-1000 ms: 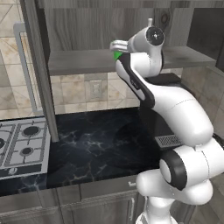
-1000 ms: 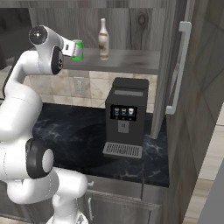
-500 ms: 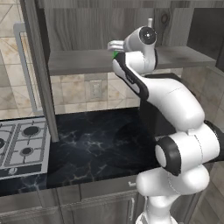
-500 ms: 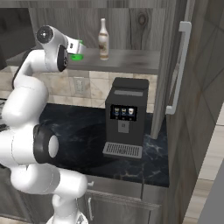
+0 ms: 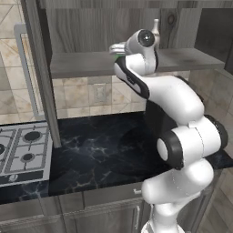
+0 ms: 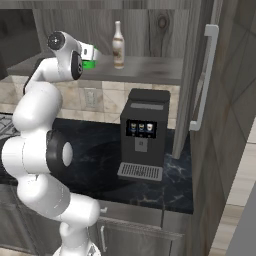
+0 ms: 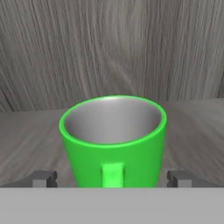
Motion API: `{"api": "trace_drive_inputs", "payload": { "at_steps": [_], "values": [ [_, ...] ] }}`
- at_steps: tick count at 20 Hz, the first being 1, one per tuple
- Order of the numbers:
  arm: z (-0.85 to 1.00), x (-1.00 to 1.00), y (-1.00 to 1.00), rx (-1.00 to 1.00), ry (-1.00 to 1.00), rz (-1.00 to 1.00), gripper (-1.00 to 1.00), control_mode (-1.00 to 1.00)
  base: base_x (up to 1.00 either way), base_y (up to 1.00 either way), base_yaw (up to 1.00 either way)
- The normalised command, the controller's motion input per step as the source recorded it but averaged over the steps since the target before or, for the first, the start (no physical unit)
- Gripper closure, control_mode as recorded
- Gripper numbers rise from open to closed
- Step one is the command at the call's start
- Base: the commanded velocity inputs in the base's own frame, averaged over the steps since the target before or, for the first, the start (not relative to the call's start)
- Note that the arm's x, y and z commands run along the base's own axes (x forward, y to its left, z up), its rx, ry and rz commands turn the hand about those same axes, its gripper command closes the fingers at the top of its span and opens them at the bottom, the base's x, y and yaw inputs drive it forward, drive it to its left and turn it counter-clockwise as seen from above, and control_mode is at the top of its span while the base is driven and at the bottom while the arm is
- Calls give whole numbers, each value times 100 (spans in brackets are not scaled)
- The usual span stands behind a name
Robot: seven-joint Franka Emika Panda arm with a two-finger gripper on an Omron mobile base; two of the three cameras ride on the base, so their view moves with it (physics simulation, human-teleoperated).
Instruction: Open the cabinet directly in front. Then move the liquor and the mug to the dining counter with the jar on it.
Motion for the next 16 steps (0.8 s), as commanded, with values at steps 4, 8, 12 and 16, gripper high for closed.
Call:
{"api": "trace_drive_inputs", "payload": {
  "at_steps": [4, 8, 12, 16],
  "values": [
    [-4, 37, 6, -6, 0, 0, -100, -100, 0, 0, 0],
    [-3, 31, 19, -8, 1, 0, 100, -100, 0, 0, 0],
    [0, 4, 0, 0, 0, 0, 100, -100, 0, 0, 0],
    [0, 0, 0, 0, 0, 0, 100, -100, 0, 0, 0]
  ]
}}
